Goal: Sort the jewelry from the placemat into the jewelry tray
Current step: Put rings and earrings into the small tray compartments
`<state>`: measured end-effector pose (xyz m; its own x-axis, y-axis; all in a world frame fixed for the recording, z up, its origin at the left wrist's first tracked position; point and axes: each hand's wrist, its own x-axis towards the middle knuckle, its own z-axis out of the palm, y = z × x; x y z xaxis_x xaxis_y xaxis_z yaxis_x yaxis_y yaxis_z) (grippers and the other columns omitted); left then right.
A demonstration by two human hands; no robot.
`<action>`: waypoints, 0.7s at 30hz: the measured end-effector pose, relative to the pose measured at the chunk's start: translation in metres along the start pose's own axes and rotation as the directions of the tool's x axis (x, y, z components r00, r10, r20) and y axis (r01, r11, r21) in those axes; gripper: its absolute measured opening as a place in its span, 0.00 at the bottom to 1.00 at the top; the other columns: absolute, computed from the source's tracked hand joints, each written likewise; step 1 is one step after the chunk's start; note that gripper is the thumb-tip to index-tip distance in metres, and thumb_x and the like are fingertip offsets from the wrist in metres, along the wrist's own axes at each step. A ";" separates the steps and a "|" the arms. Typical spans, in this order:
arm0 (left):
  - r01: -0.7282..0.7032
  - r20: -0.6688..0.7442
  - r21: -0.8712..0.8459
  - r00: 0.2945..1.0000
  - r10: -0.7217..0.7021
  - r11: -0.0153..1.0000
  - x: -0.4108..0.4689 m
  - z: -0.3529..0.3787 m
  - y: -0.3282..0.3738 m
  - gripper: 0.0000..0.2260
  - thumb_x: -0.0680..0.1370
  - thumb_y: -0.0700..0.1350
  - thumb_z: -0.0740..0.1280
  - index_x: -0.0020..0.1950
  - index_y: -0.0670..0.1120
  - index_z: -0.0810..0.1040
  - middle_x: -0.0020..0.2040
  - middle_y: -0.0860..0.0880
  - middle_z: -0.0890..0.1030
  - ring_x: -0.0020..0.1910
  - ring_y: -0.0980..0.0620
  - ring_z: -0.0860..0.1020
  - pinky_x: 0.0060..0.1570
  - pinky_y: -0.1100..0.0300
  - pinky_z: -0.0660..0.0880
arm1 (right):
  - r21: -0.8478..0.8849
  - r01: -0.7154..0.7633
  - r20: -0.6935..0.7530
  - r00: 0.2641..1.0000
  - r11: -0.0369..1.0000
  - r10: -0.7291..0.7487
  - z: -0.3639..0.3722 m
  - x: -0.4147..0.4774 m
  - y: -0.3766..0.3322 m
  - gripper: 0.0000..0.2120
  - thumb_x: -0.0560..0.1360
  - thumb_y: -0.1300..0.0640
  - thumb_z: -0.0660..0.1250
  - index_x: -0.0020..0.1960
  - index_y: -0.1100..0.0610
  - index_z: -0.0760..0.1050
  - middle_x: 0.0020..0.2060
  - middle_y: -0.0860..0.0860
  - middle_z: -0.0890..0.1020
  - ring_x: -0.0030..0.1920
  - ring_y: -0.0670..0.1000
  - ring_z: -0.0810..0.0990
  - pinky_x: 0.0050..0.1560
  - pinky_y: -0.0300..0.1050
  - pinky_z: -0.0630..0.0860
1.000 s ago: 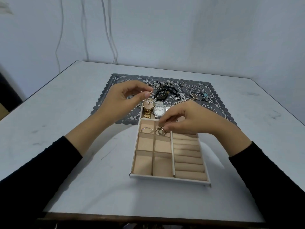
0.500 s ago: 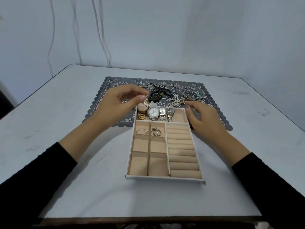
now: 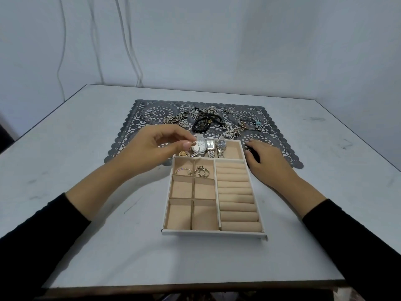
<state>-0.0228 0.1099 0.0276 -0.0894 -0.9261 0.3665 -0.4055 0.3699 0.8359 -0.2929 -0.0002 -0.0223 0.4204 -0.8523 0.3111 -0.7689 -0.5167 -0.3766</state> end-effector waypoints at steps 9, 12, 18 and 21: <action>-0.074 0.187 0.177 0.981 0.040 0.981 -0.006 -0.008 -0.003 0.08 0.75 0.45 0.70 0.52 0.46 0.84 0.46 0.54 0.85 0.48 0.55 0.84 0.51 0.64 0.78 | 0.005 -0.001 -0.011 1.000 1.000 0.001 -0.001 -0.001 -0.002 0.14 0.80 0.56 0.59 0.62 0.60 0.75 0.56 0.54 0.80 0.56 0.53 0.76 0.54 0.42 0.68; -0.143 0.252 0.302 0.965 0.066 0.943 -0.007 -0.010 -0.005 0.07 0.76 0.42 0.71 0.53 0.47 0.84 0.46 0.57 0.85 0.48 0.58 0.83 0.51 0.61 0.79 | -0.002 0.007 -0.011 1.000 1.000 -0.007 -0.001 0.000 -0.003 0.13 0.80 0.56 0.59 0.61 0.60 0.75 0.55 0.54 0.80 0.55 0.53 0.77 0.52 0.42 0.68; -0.253 0.299 0.393 0.944 0.137 0.884 -0.006 -0.009 -0.010 0.07 0.76 0.42 0.72 0.53 0.48 0.85 0.48 0.54 0.83 0.47 0.54 0.82 0.48 0.54 0.79 | -0.011 0.020 -0.013 1.000 1.000 -0.020 -0.002 0.000 -0.004 0.14 0.80 0.57 0.60 0.61 0.61 0.75 0.55 0.55 0.80 0.55 0.54 0.76 0.54 0.44 0.69; -0.259 0.291 0.411 0.946 0.143 0.874 -0.006 -0.009 -0.010 0.07 0.76 0.43 0.72 0.53 0.50 0.85 0.49 0.55 0.82 0.46 0.54 0.82 0.49 0.55 0.79 | -0.011 0.017 -0.015 1.000 1.000 -0.017 -0.002 0.000 -0.005 0.13 0.80 0.57 0.60 0.60 0.62 0.75 0.55 0.56 0.80 0.56 0.55 0.76 0.55 0.46 0.69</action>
<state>-0.0100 0.1125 0.0201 -0.4077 -0.8446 0.3471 -0.7050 0.5327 0.4682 -0.2906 0.0026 -0.0186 0.4261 -0.8419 0.3310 -0.7667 -0.5303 -0.3618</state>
